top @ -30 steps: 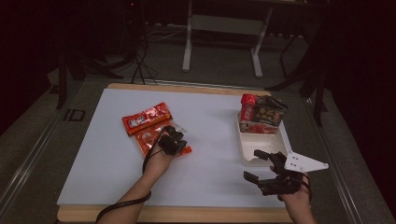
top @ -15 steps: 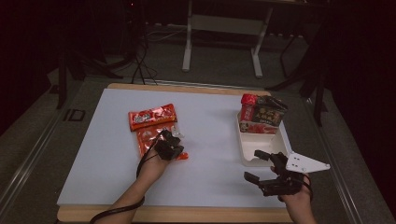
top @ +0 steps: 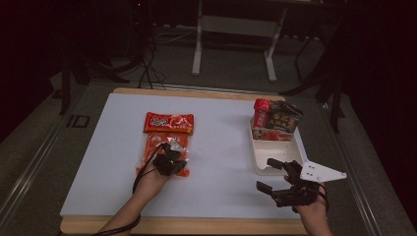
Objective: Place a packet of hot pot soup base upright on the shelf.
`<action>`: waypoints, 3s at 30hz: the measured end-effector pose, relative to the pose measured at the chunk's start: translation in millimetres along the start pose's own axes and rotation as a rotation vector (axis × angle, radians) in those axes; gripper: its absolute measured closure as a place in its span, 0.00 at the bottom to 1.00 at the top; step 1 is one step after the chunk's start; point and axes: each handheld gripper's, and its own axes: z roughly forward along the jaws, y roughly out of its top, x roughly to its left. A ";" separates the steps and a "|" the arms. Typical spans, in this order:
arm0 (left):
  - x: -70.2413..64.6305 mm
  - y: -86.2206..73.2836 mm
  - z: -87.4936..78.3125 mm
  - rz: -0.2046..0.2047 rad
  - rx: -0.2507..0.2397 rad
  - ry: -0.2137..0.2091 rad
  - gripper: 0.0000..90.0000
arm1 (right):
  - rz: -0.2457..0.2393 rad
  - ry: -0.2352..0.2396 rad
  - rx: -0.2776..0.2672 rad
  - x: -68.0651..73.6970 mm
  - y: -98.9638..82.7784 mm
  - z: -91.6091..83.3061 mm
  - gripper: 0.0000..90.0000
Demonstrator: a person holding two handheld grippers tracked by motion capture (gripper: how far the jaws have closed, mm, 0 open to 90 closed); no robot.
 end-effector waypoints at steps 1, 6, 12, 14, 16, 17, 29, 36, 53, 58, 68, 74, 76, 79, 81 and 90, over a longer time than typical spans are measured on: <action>1.0 -1.1 -0.6 -0.010 -0.004 -0.008 1.00 | -0.003 -0.001 0.002 0.3 0.2 0.2 0.16; 9.0 -6.4 -5.9 -0.052 -0.062 -0.058 1.00 | -0.006 0.002 -0.001 1.6 1.1 1.2 0.16; 37.1 -10.9 -27.1 -0.124 -0.135 0.010 1.00 | -0.008 0.008 0.013 2.0 -0.2 5.6 0.16; 49.0 -14.5 -32.1 -0.159 -0.150 0.030 1.00 | -0.012 0.008 0.016 2.6 -0.1 6.4 0.16; 63.1 -20.2 -36.7 -0.194 -0.169 0.054 1.00 | -0.012 0.009 0.018 2.9 -0.2 6.8 0.16; 68.7 -22.5 -38.0 -0.214 -0.171 0.067 1.00 | -0.012 0.009 0.020 2.7 -0.4 6.8 0.16; 110.0 -23.7 -31.3 -0.301 -0.218 0.131 1.00 | -0.010 0.010 0.027 2.9 -1.8 8.4 0.16; 122.3 -11.7 -16.1 -0.292 -0.209 0.176 1.00 | -0.005 0.008 0.029 0.8 -3.2 8.2 0.16; 140.6 13.2 6.3 -0.273 -0.175 0.244 1.00 | 0.007 0.008 0.033 -2.3 -6.1 7.1 0.16; 145.9 16.2 10.4 -0.287 -0.137 0.197 1.00 | 0.011 0.008 0.033 -2.1 -6.6 7.1 0.16; 132.5 17.2 10.9 -0.254 -0.123 0.199 1.00 | 0.010 0.011 0.033 -1.0 -6.4 7.5 0.16; 128.7 13.2 8.7 -0.245 -0.119 0.195 1.00 | 0.009 0.012 0.030 -0.5 -5.9 6.7 0.16; 129.3 13.6 7.5 -0.252 -0.106 0.183 1.00 | 0.010 0.013 0.030 -0.8 -5.9 6.5 0.16; 125.9 12.5 6.4 -0.237 -0.098 0.192 1.00 | 0.011 0.014 0.029 -0.6 -5.8 6.3 0.16; 124.4 10.5 5.8 -0.241 -0.106 0.190 1.00 | 0.012 0.013 0.027 -0.4 -5.7 6.0 0.16; 111.3 -1.8 -2.3 -0.226 -0.100 0.163 1.00 | 0.008 0.018 0.025 0.9 -4.5 6.7 0.16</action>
